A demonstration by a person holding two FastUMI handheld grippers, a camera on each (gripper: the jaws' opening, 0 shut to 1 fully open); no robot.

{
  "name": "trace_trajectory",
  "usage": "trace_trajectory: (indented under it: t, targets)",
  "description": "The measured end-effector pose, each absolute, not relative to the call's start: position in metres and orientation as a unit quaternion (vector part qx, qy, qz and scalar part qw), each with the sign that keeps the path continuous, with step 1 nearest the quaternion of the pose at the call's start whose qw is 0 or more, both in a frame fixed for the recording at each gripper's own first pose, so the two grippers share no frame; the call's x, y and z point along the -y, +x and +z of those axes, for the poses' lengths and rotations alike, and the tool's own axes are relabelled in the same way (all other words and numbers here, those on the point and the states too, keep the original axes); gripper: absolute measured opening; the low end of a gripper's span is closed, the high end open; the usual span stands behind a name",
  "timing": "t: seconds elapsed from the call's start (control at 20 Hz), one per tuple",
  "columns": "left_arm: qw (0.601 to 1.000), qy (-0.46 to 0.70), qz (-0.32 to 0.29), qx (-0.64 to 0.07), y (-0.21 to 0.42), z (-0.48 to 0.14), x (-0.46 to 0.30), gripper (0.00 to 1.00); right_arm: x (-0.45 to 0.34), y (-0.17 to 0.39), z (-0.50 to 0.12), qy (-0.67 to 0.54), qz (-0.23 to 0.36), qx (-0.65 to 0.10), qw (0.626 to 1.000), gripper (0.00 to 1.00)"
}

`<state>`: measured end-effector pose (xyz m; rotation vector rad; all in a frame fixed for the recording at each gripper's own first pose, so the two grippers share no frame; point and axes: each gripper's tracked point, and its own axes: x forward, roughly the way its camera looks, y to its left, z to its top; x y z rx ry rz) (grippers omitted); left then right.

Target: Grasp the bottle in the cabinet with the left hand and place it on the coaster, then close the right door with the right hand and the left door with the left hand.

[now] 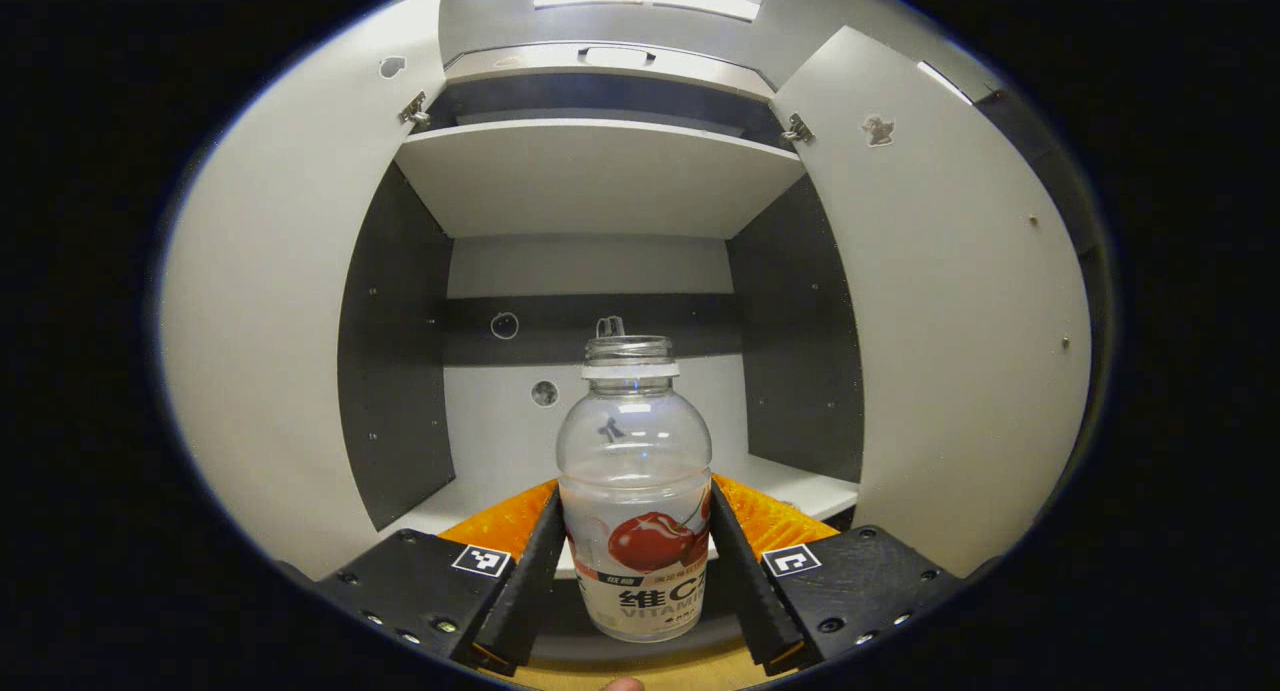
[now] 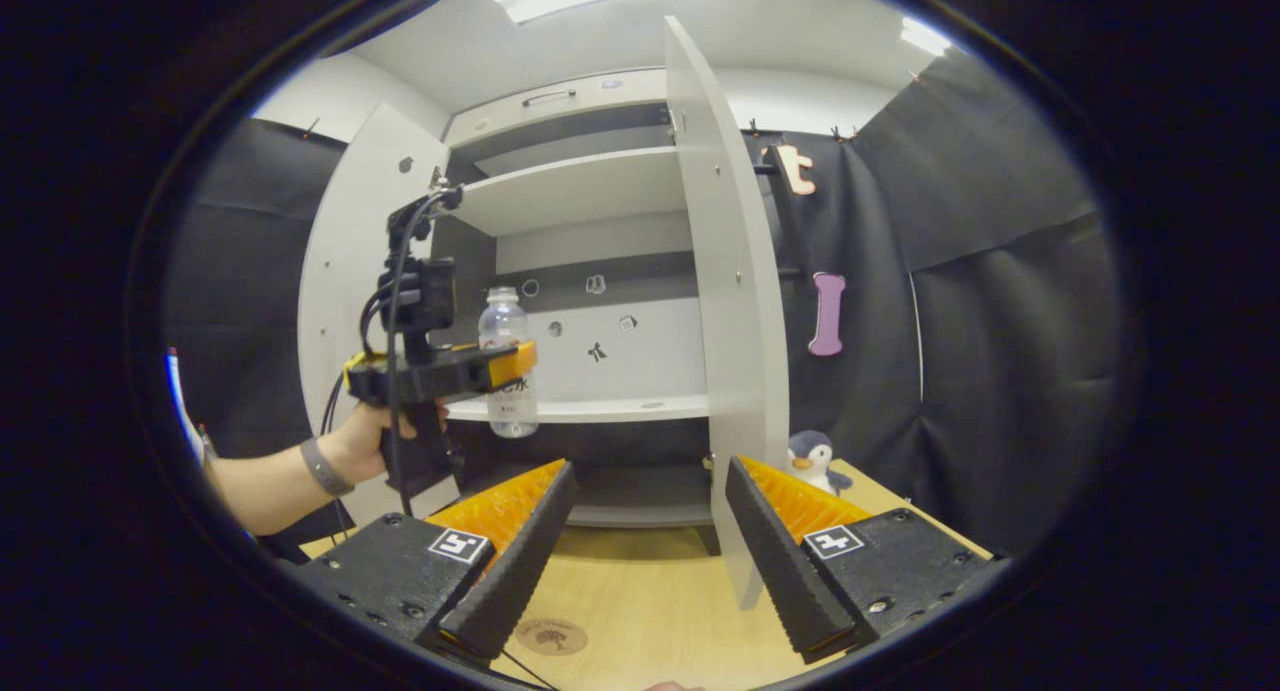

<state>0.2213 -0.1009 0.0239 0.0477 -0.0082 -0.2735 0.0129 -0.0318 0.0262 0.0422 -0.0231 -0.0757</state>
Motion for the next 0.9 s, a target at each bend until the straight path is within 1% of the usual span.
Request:
trace_trajectory:
  t: [0.2,0.4,0.45,0.5,0.6,0.75,0.9]
  targets:
    - [0.989,-0.011,-0.145,-0.021,0.169,-0.030,0.101,0.76,0.026,0.007,0.040,0.015,-0.029,0.022,0.999,0.99]
    - [0.991,-0.019,-0.126,-0.047,0.123,-0.099,0.096,0.77,0.023,0.003,0.052,0.012,-0.024,0.027,0.999,0.99]
    - [0.991,-0.013,-0.120,-0.055,0.112,-0.119,0.096,0.76,0.022,0.002,0.054,0.014,-0.022,0.026,0.999,0.96]
    - [0.991,-0.004,-0.117,-0.058,0.096,-0.139,0.097,0.76,0.021,0.002,0.056,0.015,-0.019,0.022,0.999,0.99]
    - [0.991,0.006,-0.111,-0.071,0.074,-0.167,0.103,0.76,0.019,0.000,0.055,0.017,-0.013,0.008,1.000,0.99]
    - [0.991,0.009,-0.112,-0.077,0.048,-0.193,0.119,0.77,0.018,-0.003,0.053,0.009,-0.015,-0.004,1.000,1.00]
    - [0.990,-0.002,-0.118,-0.081,0.036,-0.211,0.135,0.76,0.015,-0.005,0.050,-0.016,-0.011,-0.020,1.000,0.99]
